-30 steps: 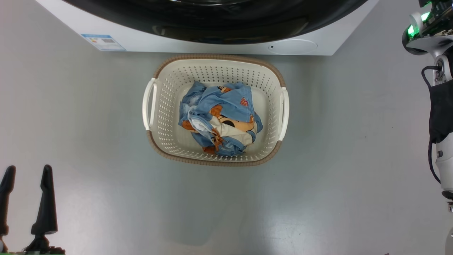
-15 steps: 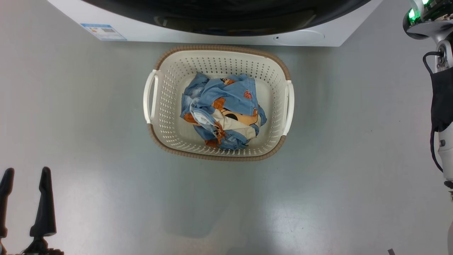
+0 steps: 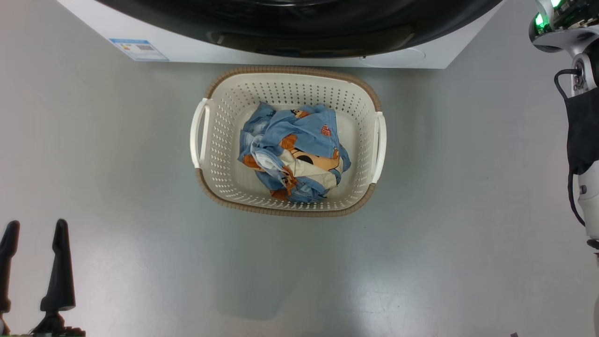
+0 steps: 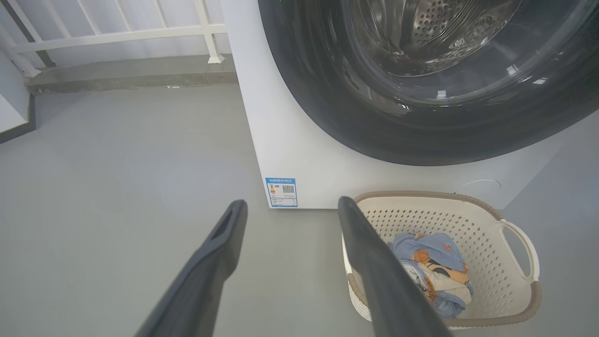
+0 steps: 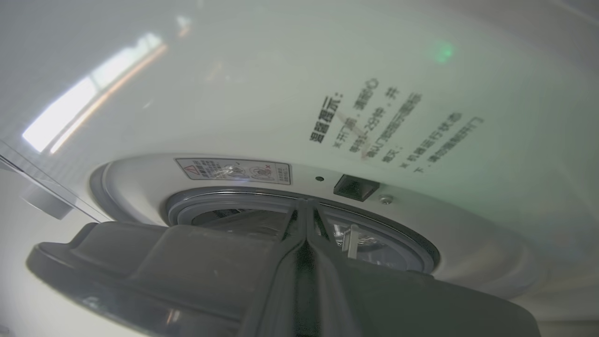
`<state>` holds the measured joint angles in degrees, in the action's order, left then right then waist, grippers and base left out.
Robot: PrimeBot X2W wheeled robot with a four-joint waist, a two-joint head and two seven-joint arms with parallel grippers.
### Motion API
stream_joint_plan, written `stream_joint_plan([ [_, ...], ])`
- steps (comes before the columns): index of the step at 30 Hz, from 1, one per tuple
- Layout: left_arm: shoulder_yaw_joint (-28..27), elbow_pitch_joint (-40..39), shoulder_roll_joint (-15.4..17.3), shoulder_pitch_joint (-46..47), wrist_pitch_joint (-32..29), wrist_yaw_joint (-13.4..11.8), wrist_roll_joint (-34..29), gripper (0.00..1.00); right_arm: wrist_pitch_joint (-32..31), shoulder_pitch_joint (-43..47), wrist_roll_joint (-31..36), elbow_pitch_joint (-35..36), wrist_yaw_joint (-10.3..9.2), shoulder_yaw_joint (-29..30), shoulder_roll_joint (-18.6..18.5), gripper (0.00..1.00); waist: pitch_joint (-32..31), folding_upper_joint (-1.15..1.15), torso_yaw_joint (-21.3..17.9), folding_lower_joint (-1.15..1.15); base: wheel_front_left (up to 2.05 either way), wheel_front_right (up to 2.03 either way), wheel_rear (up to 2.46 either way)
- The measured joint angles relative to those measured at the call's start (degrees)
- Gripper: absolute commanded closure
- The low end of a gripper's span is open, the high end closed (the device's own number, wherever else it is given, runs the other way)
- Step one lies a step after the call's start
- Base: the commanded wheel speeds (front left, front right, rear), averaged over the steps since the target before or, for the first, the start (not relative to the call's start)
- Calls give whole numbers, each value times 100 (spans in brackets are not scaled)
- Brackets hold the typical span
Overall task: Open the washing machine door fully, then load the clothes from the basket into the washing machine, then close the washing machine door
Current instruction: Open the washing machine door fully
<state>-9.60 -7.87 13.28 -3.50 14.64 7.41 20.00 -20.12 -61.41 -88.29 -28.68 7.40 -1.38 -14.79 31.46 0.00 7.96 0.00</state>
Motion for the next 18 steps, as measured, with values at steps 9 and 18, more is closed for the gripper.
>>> stream_joint_plan([
  [9,31,37,-26,57,0,0,0,0,-131,5,0,-42,0,-196,-19,100,-123,0,-35,0,0,0,0],
  [18,58,48,-75,177,0,0,0,0,-175,70,0,-76,-1,-385,13,100,-240,0,-100,0,0,0,0],
])
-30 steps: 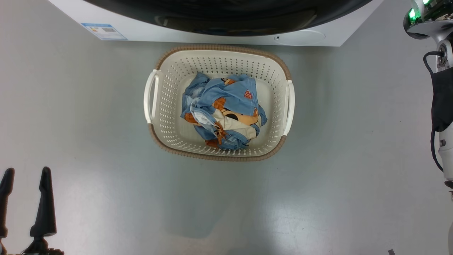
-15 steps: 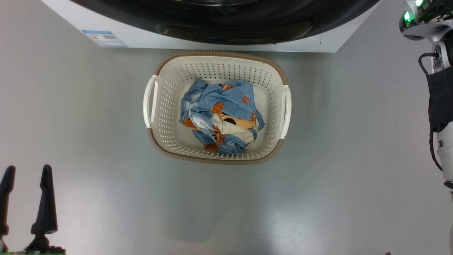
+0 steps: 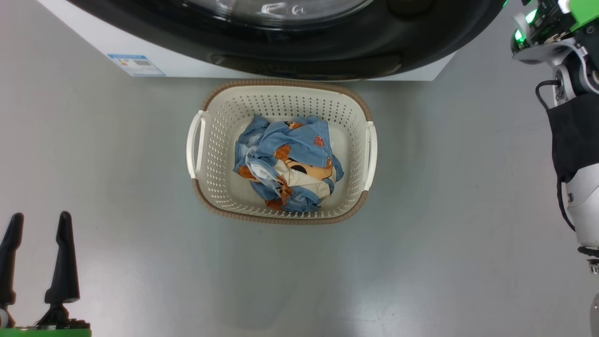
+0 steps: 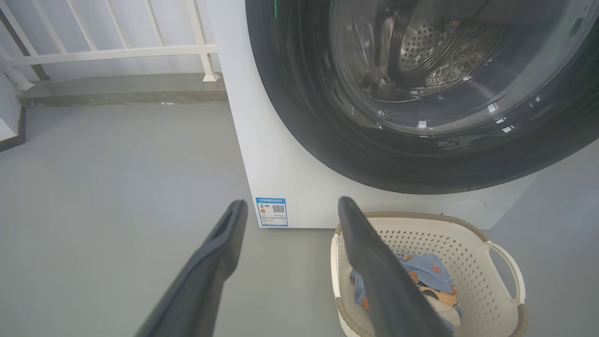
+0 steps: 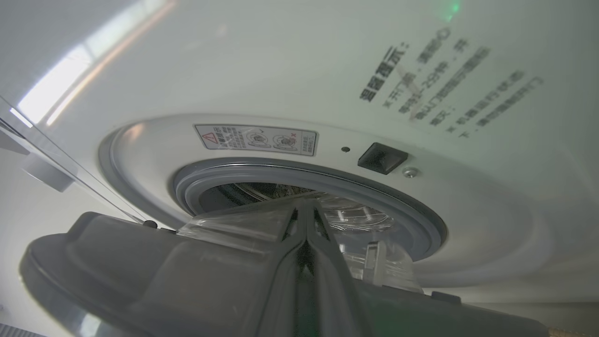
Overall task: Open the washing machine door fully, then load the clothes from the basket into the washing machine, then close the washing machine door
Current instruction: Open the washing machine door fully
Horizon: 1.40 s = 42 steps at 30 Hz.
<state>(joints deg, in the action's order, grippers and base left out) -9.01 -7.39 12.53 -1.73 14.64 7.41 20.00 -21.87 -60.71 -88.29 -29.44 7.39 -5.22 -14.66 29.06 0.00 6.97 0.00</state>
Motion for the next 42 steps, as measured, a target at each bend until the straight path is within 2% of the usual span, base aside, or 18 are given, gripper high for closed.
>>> stream_joint_plan([
  [6,24,5,-37,47,0,-1,0,0,-79,177,-1,1,0,-180,79,100,-170,0,-78,0,0,0,0],
  [19,16,5,-78,36,0,0,-11,0,-234,678,-1,269,0,-756,502,100,-531,0,-463,0,0,0,0],
  [42,-48,30,-342,-327,0,-1,-124,0,-633,1901,-9,923,0,-1791,778,100,-1582,0,-886,0,0,0,0],
])
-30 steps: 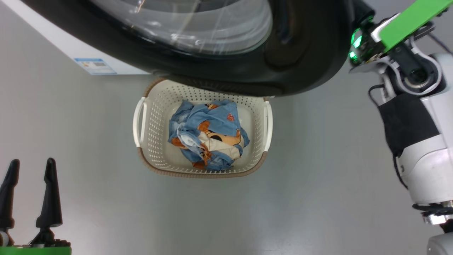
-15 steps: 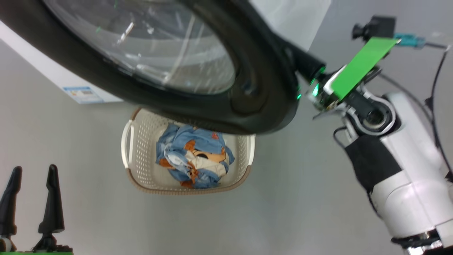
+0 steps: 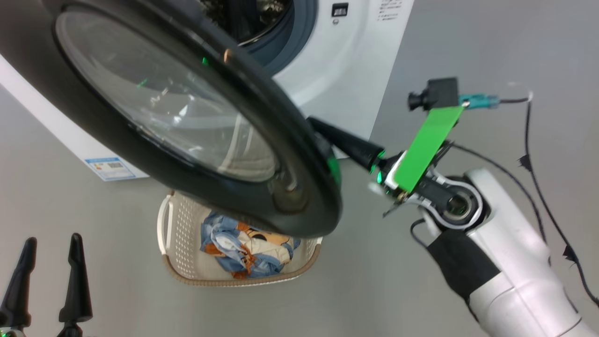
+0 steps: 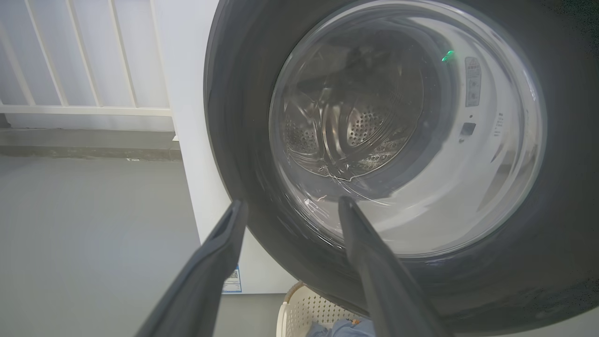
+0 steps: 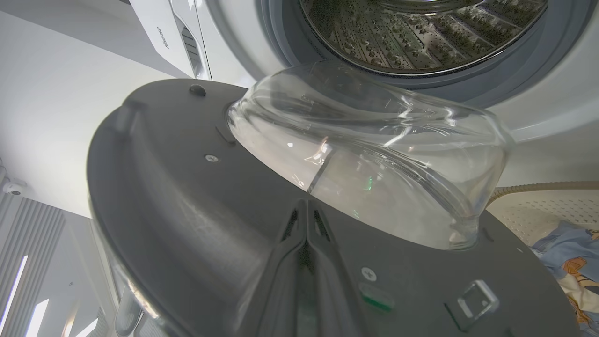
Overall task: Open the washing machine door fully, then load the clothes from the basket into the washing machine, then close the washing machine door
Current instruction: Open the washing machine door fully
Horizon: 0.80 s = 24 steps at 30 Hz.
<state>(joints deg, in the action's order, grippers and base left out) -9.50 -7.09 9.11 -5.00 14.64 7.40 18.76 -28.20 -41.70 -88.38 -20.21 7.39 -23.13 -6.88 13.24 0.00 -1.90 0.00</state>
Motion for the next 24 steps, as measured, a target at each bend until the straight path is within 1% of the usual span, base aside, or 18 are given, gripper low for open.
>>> stream_joint_plan([
  [7,23,15,-100,-8,0,0,-41,0,5,227,10,121,0,-320,47,100,-177,0,-20,0,0,0,0],
  [24,118,96,-238,-42,0,0,-43,0,111,561,-116,285,0,-1190,164,100,-522,0,419,0,0,0,0],
])
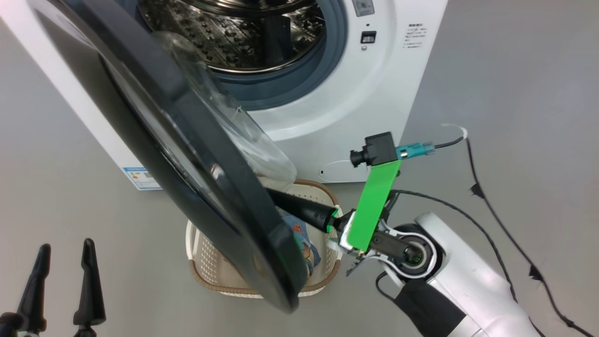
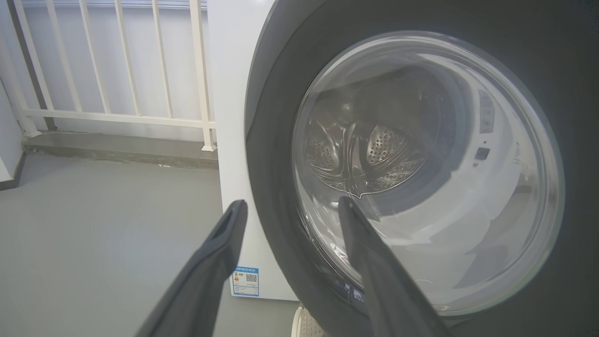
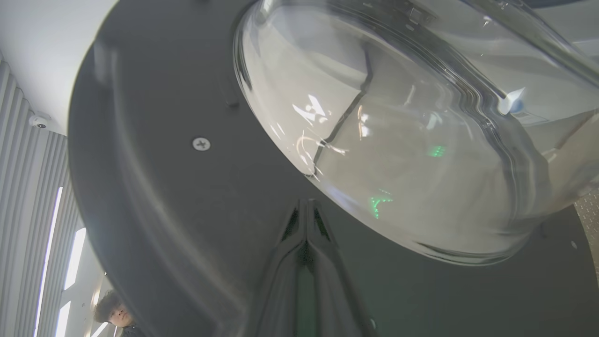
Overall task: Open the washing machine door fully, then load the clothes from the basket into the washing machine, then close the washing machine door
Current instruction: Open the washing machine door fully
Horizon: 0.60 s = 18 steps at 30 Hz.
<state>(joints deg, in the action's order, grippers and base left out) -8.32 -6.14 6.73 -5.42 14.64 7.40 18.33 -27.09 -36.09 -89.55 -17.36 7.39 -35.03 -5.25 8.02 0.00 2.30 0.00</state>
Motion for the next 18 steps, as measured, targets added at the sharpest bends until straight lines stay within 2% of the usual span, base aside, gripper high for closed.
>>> stream_joint_plan([
  [18,105,24,-121,-4,0,0,-48,0,309,-1,-442,32,0,-681,26,100,-130,0,256,0,0,0,0],
])
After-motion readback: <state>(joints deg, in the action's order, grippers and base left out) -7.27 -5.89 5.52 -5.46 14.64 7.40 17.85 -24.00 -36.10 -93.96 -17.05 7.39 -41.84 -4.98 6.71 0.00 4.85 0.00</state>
